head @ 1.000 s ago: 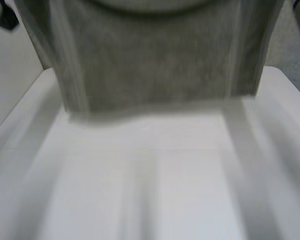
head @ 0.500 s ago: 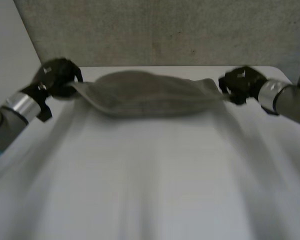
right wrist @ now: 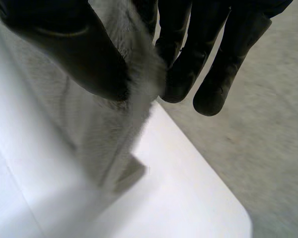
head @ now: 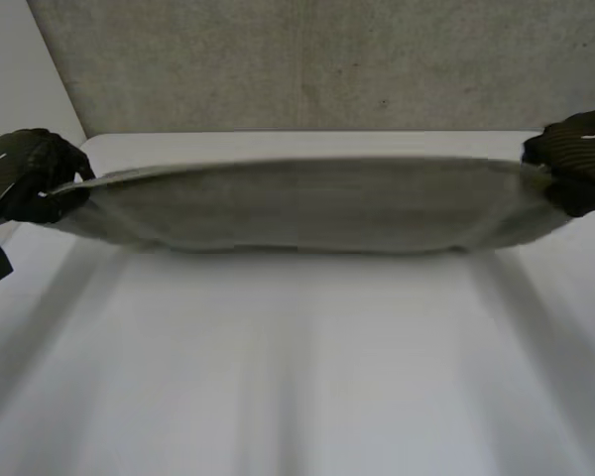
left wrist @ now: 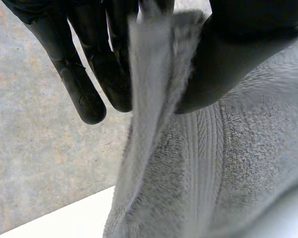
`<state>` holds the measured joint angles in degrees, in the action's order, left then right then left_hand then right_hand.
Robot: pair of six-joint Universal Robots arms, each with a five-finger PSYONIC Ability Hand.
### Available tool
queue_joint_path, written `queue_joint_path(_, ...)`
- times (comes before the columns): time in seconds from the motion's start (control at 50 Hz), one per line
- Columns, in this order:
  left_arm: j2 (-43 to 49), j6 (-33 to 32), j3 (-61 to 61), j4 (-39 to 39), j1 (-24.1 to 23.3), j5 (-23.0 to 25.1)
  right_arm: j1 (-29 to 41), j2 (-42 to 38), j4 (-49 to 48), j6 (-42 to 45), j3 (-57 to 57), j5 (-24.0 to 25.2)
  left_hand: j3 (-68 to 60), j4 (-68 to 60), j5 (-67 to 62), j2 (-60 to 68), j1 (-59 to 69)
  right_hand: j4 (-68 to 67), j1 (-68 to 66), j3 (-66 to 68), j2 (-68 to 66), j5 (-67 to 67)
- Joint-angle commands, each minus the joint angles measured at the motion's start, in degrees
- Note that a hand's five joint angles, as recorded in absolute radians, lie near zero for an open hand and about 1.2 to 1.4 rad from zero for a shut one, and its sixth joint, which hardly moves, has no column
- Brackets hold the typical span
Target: Fold the towel.
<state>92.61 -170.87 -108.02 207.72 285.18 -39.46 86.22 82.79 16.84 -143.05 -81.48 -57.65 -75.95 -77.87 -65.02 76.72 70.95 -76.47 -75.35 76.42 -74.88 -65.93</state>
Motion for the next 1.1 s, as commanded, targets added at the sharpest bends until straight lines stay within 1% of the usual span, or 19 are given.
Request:
queue_joint_path(0.02, 0.1, 3.1, 0.3, -0.7, -1.8, 0.9, -1.7, -2.9, 0.0, 0.1, 1.5, -0.6, -4.1, -2.1, -5.0, 3.3, 9.0, -3.5, -4.7, 3.6, -5.1, -4.1)
queue_joint_path(0.14, 8.1, 2.9, 5.1, -0.1, -6.7, 0.0, -0.8, -12.0, -0.1, 0.1, 7.9, -2.1, -4.1, -2.1, -5.0, 3.3, 9.0, -3.5, -4.7, 3.6, -5.1, -4.1)
queue_joint_path(0.18, 15.8, 2.5, 11.5, -0.6, -9.2, -1.4, 1.3, -18.1, -0.1, -0.2, 12.9, -4.6, -4.1, -2.1, -5.0, 3.3, 9.0, -3.5, -4.7, 3.6, -5.1, -4.1)
queue_joint_path(0.2, 15.8, 2.5, 11.5, -0.6, -9.2, -1.4, 1.3, -18.1, -0.1, -0.2, 12.9, -4.6, -4.1, -2.1, -5.0, 3.3, 9.0, -3.5, -4.7, 3.6, -5.1, -4.1)
queue_joint_path(0.24, 22.8, 2.2, 17.5, -1.7, -10.7, -4.6, 4.8, -24.0, -0.7, -0.2, 18.3, -8.0, -4.1, -2.1, -5.0, 3.3, 9.0, -3.5, -4.7, 3.6, -5.1, -4.1)
queue_joint_path(0.4, 36.8, 1.2, 33.5, -8.7, -12.1, -11.7, 8.1, -34.4, -4.6, -0.5, 27.3, -12.7, -4.1, -2.1, -5.0, 3.3, 9.0, -3.5, -4.7, 3.6, -5.1, -4.1)
queue_joint_path(0.58, 47.0, 1.2, 47.5, -13.6, -15.1, -16.0, 11.0, -42.8, -10.0, -0.5, 34.2, -18.6, -3.6, -1.6, -4.5, 2.8, 8.6, -3.5, -4.7, 3.6, -5.1, -4.1)
queue_joint_path(0.62, 48.5, 1.2, 49.2, -13.8, -15.3, -16.5, 12.0, -45.8, -10.6, -0.4, 37.2, -20.8, 0.5, 2.4, -0.5, -1.2, 4.5, -3.5, -4.7, 3.6, -5.1, -4.1)
queue_joint_path(0.66, 50.6, 1.2, 51.7, -14.3, -15.9, -17.0, 12.6, -47.0, -10.6, -0.4, 38.5, -21.5, 21.0, 23.0, 20.1, -21.8, -16.0, -3.5, -4.7, 3.6, -5.1, -4.1)
queue_joint_path(0.68, 50.6, 1.2, 51.7, -14.3, -15.9, -17.0, 12.6, -47.0, -10.6, -0.4, 38.5, -21.5, 21.2, 23.1, 20.2, -21.9, -16.2, -3.5, -4.7, 3.6, -5.1, -4.1)
queue_joint_path(0.7, 51.1, 1.2, 52.5, -14.4, -16.3, -17.3, 12.8, -48.0, -10.6, -0.4, 39.6, -22.1, 34.1, 36.1, 33.2, -34.9, -29.1, 16.1, 14.9, -16.0, 14.5, 15.5)
queue_joint_path(0.72, 51.3, 1.2, 52.9, -14.3, -16.9, -17.8, 13.2, -48.6, -10.7, -0.5, 40.4, -22.4, 48.4, 50.4, 47.5, -49.2, -43.4, 43.7, 42.6, -43.7, 42.1, 43.2)
queue_joint_path(0.74, 51.3, 1.2, 52.9, -14.3, -16.9, -17.8, 13.2, -48.6, -10.7, -0.5, 40.4, -22.4, 48.6, 50.5, 47.6, -49.3, -43.6, 44.0, 42.9, -44.0, 42.4, 43.5)
queue_joint_path(0.76, 51.1, 1.2, 52.9, -14.3, -17.5, -18.4, 13.4, -49.1, -10.7, -0.6, 41.1, -22.9, 65.1, 67.0, 64.1, -65.8, -60.1, 65.0, 63.9, -64.9, 63.4, 64.5)
queue_joint_path(0.78, 50.8, 1.2, 52.8, -14.2, -18.0, -18.8, 13.5, -49.1, -10.6, -0.6, 41.7, -23.4, 65.1, 67.0, 64.1, -65.8, -60.1, 66.5, 65.3, -66.4, 64.9, 65.9)
queue_joint_path(0.9, 48.5, 1.7, 52.2, -14.8, -18.1, -19.2, 13.7, -46.6, -9.8, -3.6, 41.9, -24.9, 65.2, 67.2, 64.3, -66.0, -60.2, 66.5, 65.3, -66.4, 64.9, 65.9)
queue_joint_path(0.94, 44.6, 1.6, 49.4, -15.8, -17.7, -19.2, 13.4, -41.6, -9.5, -8.9, 40.0, -24.7, 65.2, 67.2, 64.3, -66.0, -60.2, 66.5, 65.3, -66.4, 64.9, 65.9)
queue_joint_path(1.0, 42.4, 1.4, 47.1, -16.2, -17.6, -19.2, 12.9, -38.9, -9.0, -11.5, 38.1, -24.4, 65.2, 67.2, 64.3, -66.0, -60.2, 66.5, 65.3, -66.4, 64.9, 65.9)
queue_joint_path(1.1, 30.3, 1.1, 33.8, -15.5, -17.1, -18.8, 12.7, -28.8, -6.7, -14.2, 25.4, -22.6, 63.7, 65.6, 62.8, -64.5, -58.7, 66.5, 65.3, -66.4, 64.9, 65.9)
